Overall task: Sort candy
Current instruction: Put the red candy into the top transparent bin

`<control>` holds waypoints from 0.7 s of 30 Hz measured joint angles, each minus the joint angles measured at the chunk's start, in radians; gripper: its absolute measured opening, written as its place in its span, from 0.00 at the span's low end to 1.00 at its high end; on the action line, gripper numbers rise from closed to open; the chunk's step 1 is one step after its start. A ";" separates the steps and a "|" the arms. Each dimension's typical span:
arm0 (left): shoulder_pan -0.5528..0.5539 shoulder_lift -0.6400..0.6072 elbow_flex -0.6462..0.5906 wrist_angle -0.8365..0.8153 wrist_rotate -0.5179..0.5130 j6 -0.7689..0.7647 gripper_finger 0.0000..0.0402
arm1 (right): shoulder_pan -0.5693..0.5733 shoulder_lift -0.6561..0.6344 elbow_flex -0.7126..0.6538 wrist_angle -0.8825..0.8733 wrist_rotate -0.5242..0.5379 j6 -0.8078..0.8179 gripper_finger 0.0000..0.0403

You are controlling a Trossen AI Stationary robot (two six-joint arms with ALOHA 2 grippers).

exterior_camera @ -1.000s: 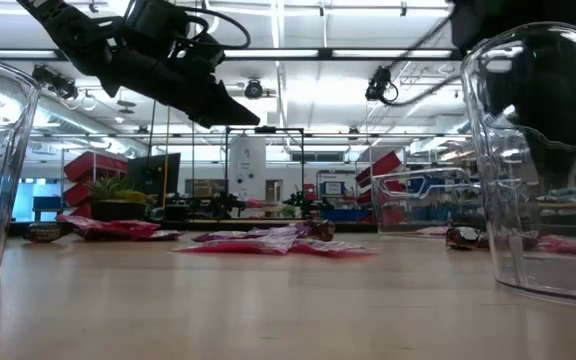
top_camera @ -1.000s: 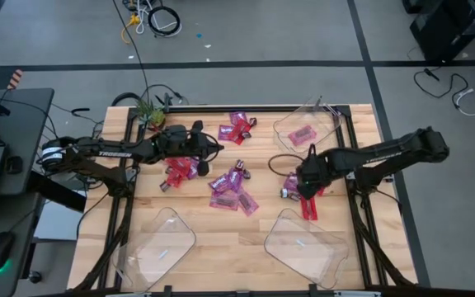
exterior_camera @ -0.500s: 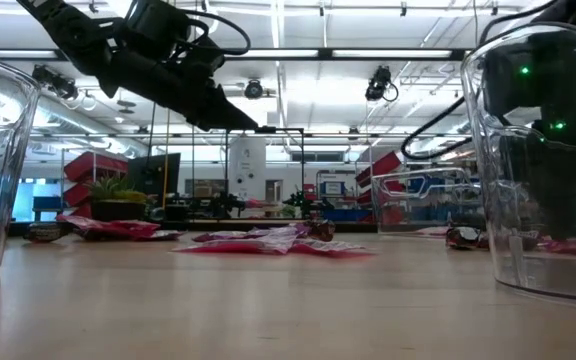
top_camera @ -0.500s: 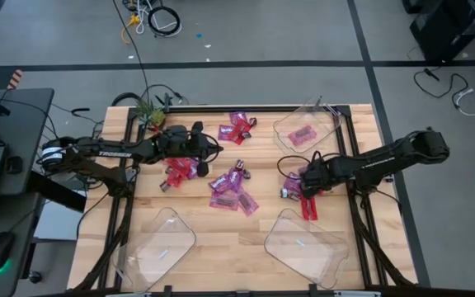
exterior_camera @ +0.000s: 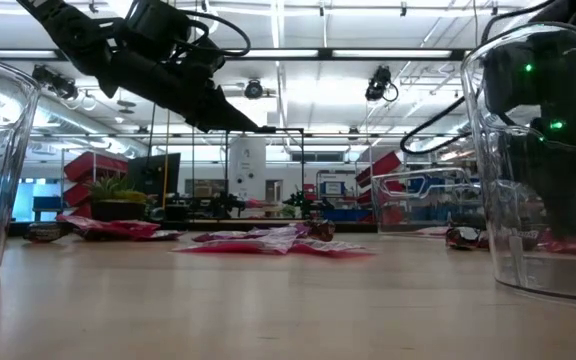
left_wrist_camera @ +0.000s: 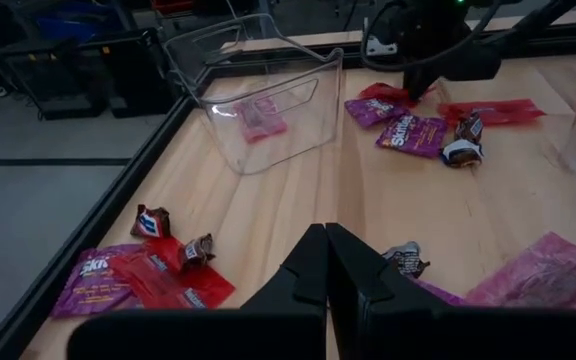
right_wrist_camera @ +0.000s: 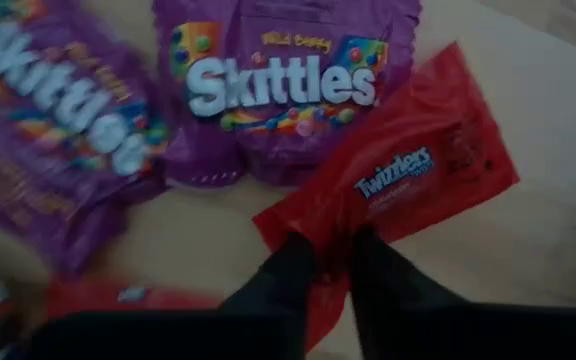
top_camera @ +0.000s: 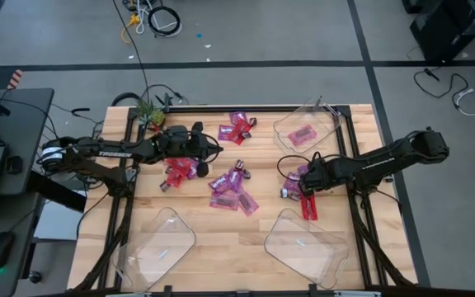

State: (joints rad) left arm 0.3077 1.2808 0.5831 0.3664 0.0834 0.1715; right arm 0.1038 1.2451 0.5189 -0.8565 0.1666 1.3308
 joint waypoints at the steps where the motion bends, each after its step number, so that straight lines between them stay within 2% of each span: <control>1: 0.000 0.000 0.000 0.000 0.000 0.000 0.00 | 0.007 0.000 0.016 -0.012 -0.004 -0.007 0.05; 3: -0.001 0.000 0.000 0.001 0.000 0.000 0.00 | 0.021 0.000 0.050 -0.043 -0.007 -0.024 0.02; 9: -0.001 0.000 0.000 0.010 0.000 -0.010 0.00 | 0.079 -0.001 0.223 -0.209 -0.004 -0.026 0.01; 16: -0.002 0.000 0.000 0.049 0.012 -0.022 0.00 | 0.106 -0.002 0.490 -0.400 0.116 -0.048 0.01; 18: -0.002 0.000 0.000 0.061 0.026 -0.025 0.00 | 0.082 -0.002 0.546 -0.430 0.171 -0.085 0.01; 21: -0.002 0.000 0.000 0.078 0.034 -0.026 0.00 | -0.015 -0.003 0.584 -0.423 0.241 -0.199 0.01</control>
State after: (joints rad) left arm 0.3061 1.2808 0.5831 0.4440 0.1173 0.1454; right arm 0.0892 1.2423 1.1033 -1.2796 0.4079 1.1315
